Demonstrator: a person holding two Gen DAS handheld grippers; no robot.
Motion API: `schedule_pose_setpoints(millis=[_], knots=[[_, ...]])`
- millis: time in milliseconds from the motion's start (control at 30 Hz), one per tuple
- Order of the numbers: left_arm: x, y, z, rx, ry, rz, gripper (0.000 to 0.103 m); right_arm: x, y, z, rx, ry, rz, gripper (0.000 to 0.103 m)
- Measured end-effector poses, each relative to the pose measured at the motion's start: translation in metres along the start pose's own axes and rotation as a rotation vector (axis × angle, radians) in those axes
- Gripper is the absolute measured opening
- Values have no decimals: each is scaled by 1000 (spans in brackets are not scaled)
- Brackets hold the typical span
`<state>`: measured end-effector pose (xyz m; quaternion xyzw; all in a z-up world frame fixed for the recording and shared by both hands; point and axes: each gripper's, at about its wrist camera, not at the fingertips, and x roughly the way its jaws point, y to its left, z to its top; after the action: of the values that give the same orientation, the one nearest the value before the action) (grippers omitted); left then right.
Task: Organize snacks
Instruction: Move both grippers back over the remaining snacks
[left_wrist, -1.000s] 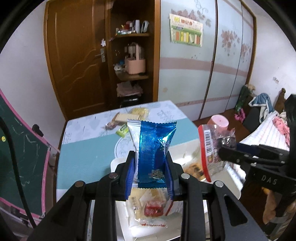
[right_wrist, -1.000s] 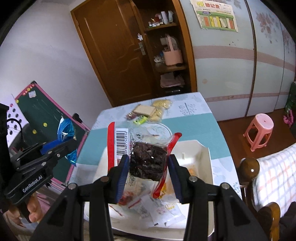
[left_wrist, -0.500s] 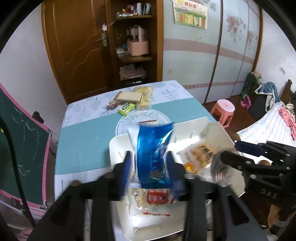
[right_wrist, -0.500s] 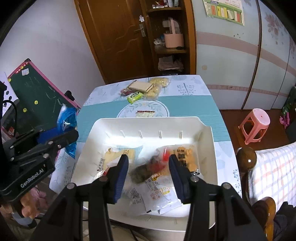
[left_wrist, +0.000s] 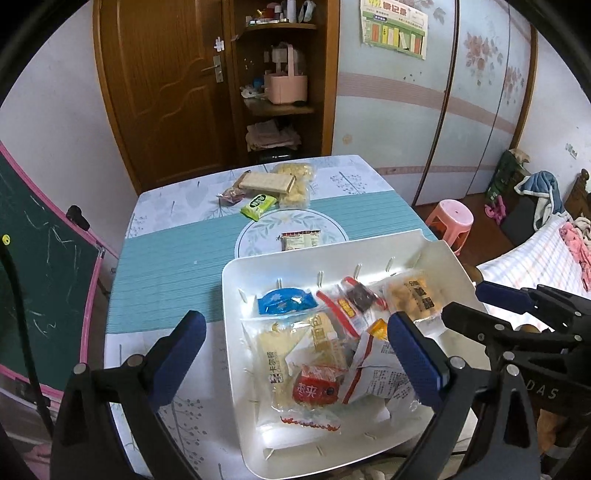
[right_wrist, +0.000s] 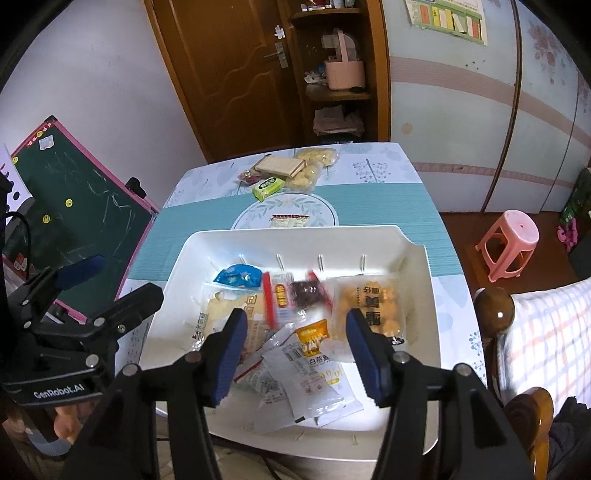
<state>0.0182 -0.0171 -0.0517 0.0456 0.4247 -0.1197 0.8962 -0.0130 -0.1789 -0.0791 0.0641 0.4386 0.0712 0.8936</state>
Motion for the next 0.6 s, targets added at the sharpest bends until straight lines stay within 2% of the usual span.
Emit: schedule_pose_setpoints(millis=[600], knots=[[6, 0, -4, -11, 20, -9, 98, 9, 1, -2, -2, 38, 12, 56]])
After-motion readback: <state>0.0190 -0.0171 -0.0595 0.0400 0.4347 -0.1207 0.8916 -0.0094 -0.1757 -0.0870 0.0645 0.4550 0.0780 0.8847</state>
